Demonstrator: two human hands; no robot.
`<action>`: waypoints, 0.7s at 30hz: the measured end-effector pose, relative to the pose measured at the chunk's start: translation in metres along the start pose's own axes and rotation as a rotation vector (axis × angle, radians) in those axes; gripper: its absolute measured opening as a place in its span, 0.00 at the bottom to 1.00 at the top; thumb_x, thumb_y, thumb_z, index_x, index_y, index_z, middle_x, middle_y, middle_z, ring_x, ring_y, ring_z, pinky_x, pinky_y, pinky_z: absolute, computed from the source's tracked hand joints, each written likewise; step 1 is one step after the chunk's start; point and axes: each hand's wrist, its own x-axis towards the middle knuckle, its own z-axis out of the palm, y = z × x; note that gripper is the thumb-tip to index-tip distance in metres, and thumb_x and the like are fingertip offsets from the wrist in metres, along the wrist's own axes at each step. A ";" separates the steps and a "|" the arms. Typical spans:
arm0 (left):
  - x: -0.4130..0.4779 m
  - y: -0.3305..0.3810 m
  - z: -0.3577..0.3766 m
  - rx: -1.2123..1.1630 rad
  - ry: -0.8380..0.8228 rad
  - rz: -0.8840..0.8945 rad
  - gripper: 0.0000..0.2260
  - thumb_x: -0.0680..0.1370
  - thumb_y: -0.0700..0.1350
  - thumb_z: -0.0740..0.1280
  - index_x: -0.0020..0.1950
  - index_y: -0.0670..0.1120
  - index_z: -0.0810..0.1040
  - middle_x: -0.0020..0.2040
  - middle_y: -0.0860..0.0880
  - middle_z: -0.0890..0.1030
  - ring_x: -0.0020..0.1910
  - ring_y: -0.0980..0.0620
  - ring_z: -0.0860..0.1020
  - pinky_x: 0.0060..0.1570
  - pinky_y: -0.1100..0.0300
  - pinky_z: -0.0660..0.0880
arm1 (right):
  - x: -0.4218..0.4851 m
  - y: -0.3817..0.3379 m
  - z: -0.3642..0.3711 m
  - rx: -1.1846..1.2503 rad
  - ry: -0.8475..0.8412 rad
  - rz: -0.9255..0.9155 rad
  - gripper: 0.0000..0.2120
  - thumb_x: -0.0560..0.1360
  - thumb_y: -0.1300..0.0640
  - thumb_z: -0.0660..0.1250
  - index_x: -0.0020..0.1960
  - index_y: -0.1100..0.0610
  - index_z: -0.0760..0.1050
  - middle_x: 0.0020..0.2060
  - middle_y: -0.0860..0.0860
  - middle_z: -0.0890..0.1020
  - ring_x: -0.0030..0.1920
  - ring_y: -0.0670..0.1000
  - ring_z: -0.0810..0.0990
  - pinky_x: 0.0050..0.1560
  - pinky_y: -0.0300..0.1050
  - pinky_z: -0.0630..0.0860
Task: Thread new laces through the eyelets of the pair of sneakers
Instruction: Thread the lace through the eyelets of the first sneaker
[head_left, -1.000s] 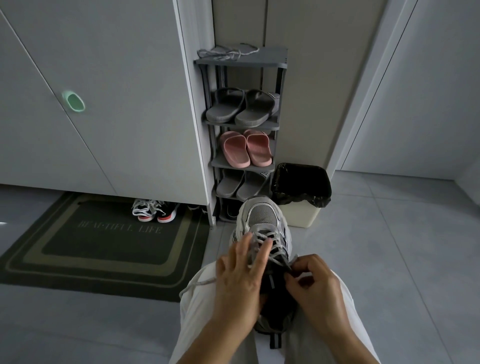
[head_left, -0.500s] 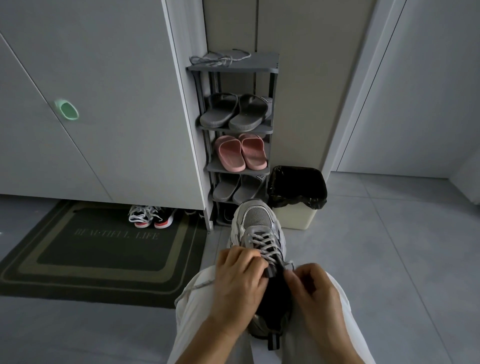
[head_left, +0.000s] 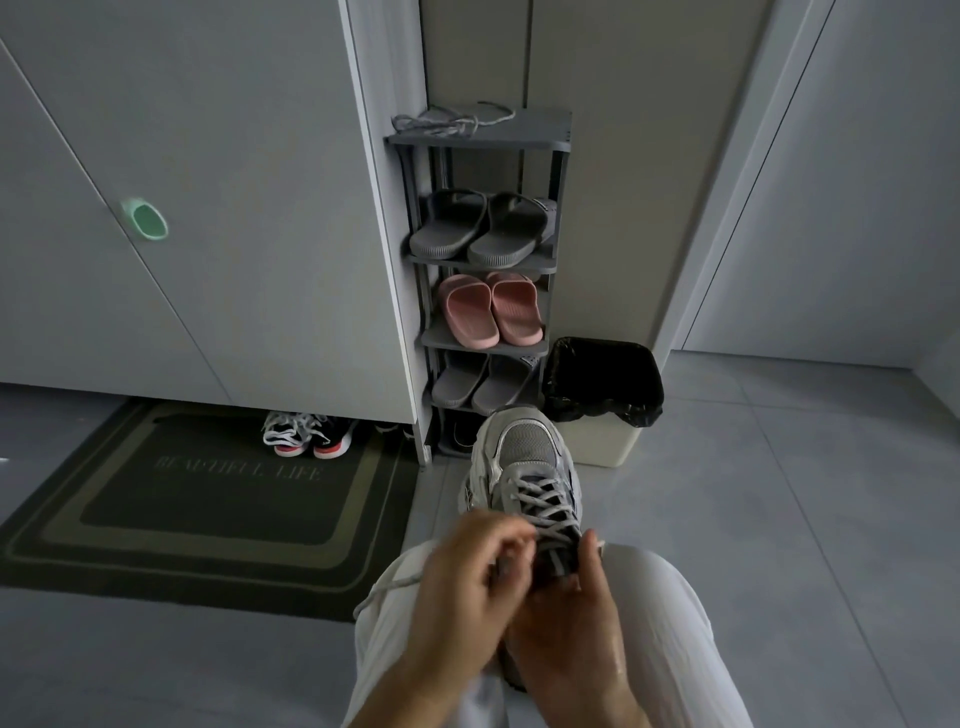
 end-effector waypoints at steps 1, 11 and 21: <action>0.008 -0.001 -0.007 -0.120 0.035 -0.076 0.07 0.75 0.45 0.61 0.51 0.52 0.76 0.46 0.56 0.79 0.46 0.63 0.77 0.46 0.73 0.71 | -0.001 0.002 0.001 0.009 -0.024 -0.016 0.34 0.70 0.43 0.67 0.69 0.60 0.65 0.67 0.60 0.70 0.66 0.53 0.72 0.68 0.46 0.67; 0.039 -0.061 0.011 -0.030 -0.354 -0.090 0.25 0.75 0.65 0.51 0.65 0.54 0.71 0.71 0.70 0.58 0.74 0.60 0.48 0.73 0.61 0.50 | -0.017 -0.001 -0.010 -0.075 0.020 -0.122 0.27 0.73 0.58 0.64 0.69 0.63 0.62 0.72 0.58 0.61 0.71 0.55 0.62 0.71 0.46 0.58; 0.022 -0.028 -0.005 0.005 -0.165 -0.083 0.07 0.71 0.53 0.65 0.46 0.56 0.78 0.52 0.62 0.74 0.57 0.61 0.71 0.57 0.75 0.63 | -0.023 0.005 -0.004 0.129 -0.161 -0.015 0.28 0.62 0.58 0.75 0.61 0.63 0.74 0.64 0.62 0.73 0.61 0.55 0.76 0.56 0.47 0.77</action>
